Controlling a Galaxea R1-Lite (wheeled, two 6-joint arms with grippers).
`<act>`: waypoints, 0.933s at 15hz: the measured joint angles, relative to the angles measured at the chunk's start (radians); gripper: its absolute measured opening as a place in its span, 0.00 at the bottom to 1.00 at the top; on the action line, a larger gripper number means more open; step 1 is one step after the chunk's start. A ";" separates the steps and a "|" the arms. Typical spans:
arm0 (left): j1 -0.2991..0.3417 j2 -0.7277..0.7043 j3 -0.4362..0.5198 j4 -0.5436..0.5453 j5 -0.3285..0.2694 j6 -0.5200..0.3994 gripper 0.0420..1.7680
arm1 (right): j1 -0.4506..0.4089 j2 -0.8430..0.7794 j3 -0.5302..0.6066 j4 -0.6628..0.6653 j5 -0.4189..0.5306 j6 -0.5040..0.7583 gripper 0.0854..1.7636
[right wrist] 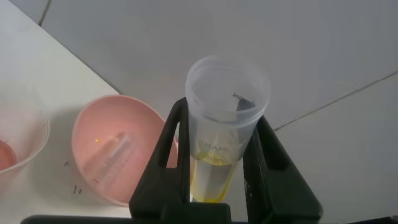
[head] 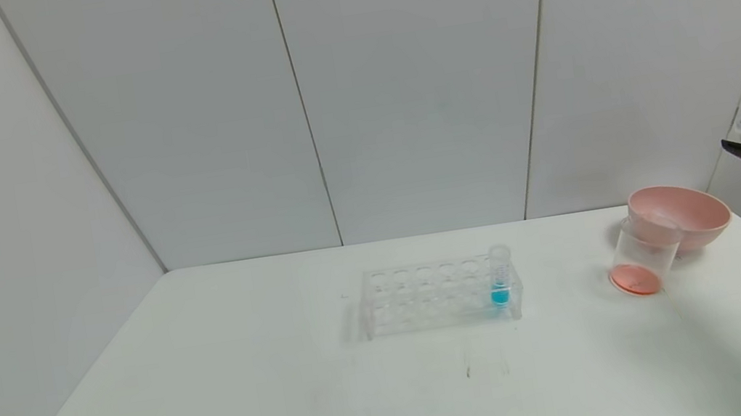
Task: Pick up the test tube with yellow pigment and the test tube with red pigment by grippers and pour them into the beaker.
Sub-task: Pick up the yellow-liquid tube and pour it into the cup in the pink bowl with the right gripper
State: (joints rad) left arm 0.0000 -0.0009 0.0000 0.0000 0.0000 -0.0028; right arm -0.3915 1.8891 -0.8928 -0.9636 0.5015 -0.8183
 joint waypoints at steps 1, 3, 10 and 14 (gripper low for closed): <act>0.000 0.000 0.000 0.000 0.000 0.000 1.00 | 0.007 0.003 0.001 0.000 0.000 -0.031 0.27; 0.000 0.000 0.000 0.000 0.000 0.000 1.00 | 0.018 0.010 0.001 0.000 0.014 -0.093 0.27; 0.000 0.000 0.000 0.000 0.000 0.000 1.00 | 0.036 0.042 0.018 -0.051 0.062 -0.398 0.27; 0.000 0.000 0.000 0.000 0.000 0.000 1.00 | 0.063 0.063 0.029 -0.087 0.060 -0.439 0.27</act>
State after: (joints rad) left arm 0.0000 -0.0009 0.0000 0.0000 0.0000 -0.0028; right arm -0.3281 1.9526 -0.8638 -1.0504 0.5617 -1.2572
